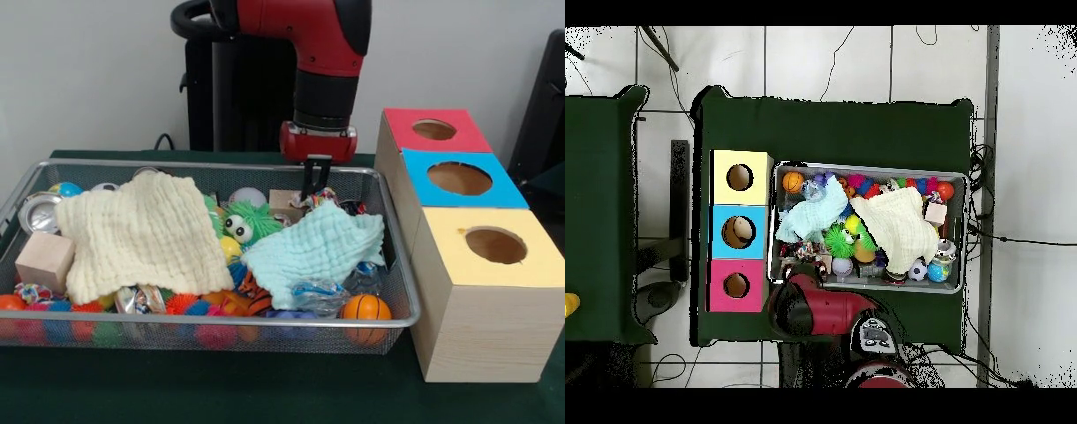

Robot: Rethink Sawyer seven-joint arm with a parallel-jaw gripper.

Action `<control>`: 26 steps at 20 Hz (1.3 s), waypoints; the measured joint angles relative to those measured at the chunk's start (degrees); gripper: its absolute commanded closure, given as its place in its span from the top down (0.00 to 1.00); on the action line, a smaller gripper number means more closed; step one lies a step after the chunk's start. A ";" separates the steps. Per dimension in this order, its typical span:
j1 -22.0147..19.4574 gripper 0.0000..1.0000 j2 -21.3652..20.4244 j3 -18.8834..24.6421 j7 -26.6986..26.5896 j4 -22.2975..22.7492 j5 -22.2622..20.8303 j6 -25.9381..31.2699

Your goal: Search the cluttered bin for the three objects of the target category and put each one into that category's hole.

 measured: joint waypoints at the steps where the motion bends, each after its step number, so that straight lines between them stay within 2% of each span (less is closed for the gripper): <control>1: 0.40 0.00 0.13 -0.19 0.00 -0.21 0.00 0.00; 8: 1.53 0.00 0.28 -0.90 0.00 -0.93 -0.18 0.02; 13: -1.66 0.00 -2.10 1.41 0.00 -0.83 -1.28 2.27; 17: -5.89 0.00 -5.73 4.40 0.00 -0.83 -1.40 8.93; 19: -7.86 0.00 -8.12 5.83 0.00 -0.82 -1.42 14.36; 20: -9.08 0.00 -10.22 6.90 0.00 -0.80 -1.39 19.39; 26: -9.35 0.00 -14.99 8.38 0.00 -1.32 -0.72 30.44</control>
